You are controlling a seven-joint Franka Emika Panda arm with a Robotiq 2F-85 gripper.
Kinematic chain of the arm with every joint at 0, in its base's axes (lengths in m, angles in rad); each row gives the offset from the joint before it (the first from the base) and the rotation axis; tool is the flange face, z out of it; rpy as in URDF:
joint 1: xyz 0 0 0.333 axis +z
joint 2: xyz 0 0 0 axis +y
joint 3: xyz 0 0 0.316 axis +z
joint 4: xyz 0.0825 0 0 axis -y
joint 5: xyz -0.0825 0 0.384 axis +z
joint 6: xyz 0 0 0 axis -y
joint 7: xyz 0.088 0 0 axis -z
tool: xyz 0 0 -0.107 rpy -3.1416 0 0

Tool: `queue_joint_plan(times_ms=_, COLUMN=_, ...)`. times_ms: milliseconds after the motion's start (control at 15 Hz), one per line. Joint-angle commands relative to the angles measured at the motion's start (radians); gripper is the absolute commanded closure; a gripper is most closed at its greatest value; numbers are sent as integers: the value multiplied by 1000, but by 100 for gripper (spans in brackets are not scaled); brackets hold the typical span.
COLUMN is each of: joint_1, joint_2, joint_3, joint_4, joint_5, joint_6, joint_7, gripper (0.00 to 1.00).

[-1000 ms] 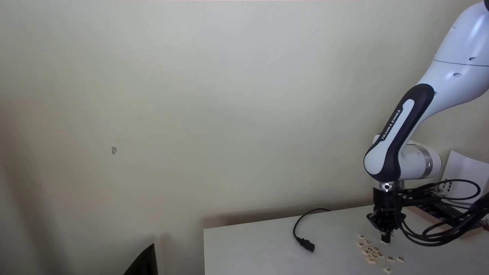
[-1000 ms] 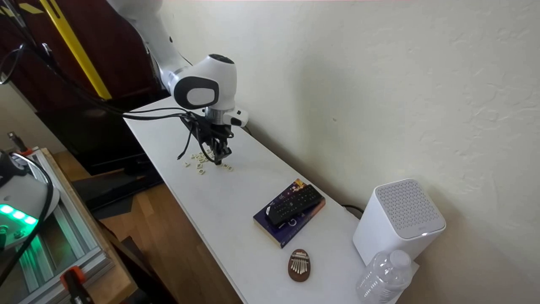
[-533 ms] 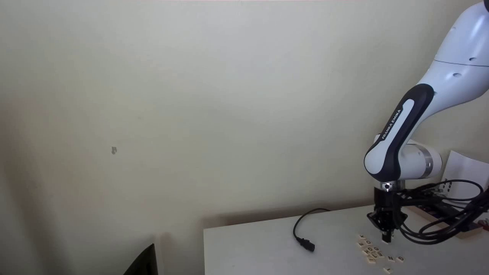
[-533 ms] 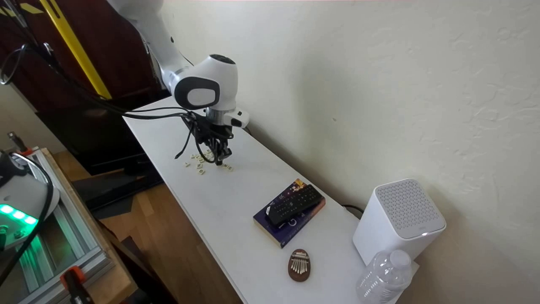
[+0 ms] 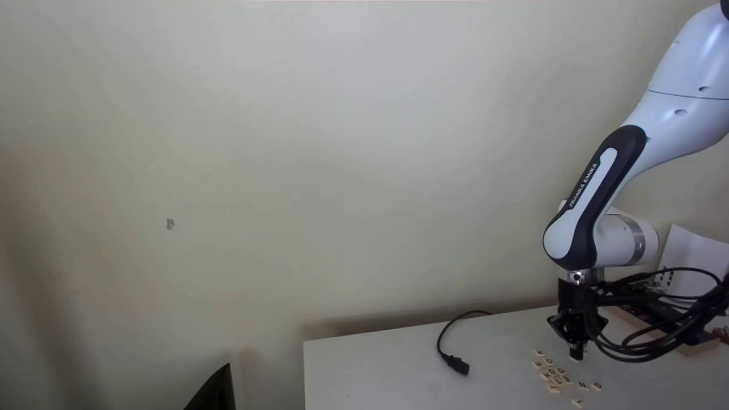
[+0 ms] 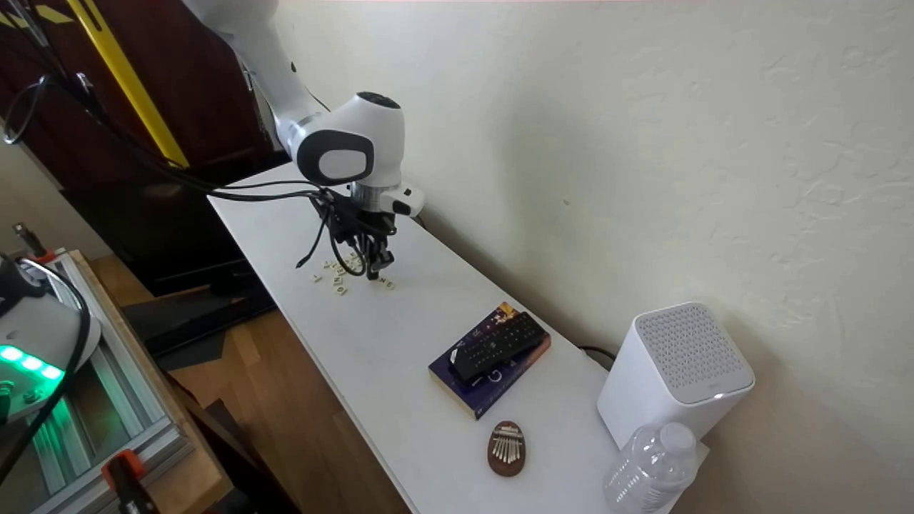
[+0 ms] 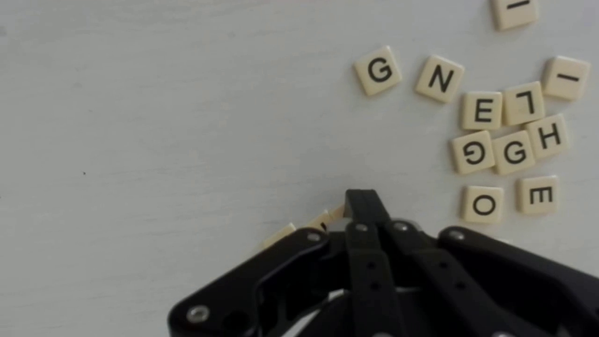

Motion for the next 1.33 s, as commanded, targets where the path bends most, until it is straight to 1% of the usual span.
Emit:
queue_joint_plan(times_ms=0, joint_1=-3, joint_2=41, joint_3=0, joint_4=35, joint_5=24, joint_6=-18, joint_7=5, gripper=100)
queue_joint_plan(times_ms=333, joint_1=-6, joint_2=12, joint_3=7, joint_4=14, joint_5=25, joint_6=-15, joint_7=-3, gripper=100)
queue_joint_plan(times_ms=933, joint_1=11, joint_2=-62, joint_3=10, joint_4=-43, joint_5=22, joint_6=11, joint_7=1, gripper=100)
queue_joint_plan(times_ms=1067, joint_1=10, joint_2=-73, joint_3=19, joint_4=-53, joint_5=16, joint_6=16, joint_7=-16, gripper=100)
queue_joint_plan(times_ms=1267, joint_1=22, joint_2=-87, joint_3=32, joint_4=-75, joint_5=-24, joint_6=19, joint_7=-82, gripper=100)
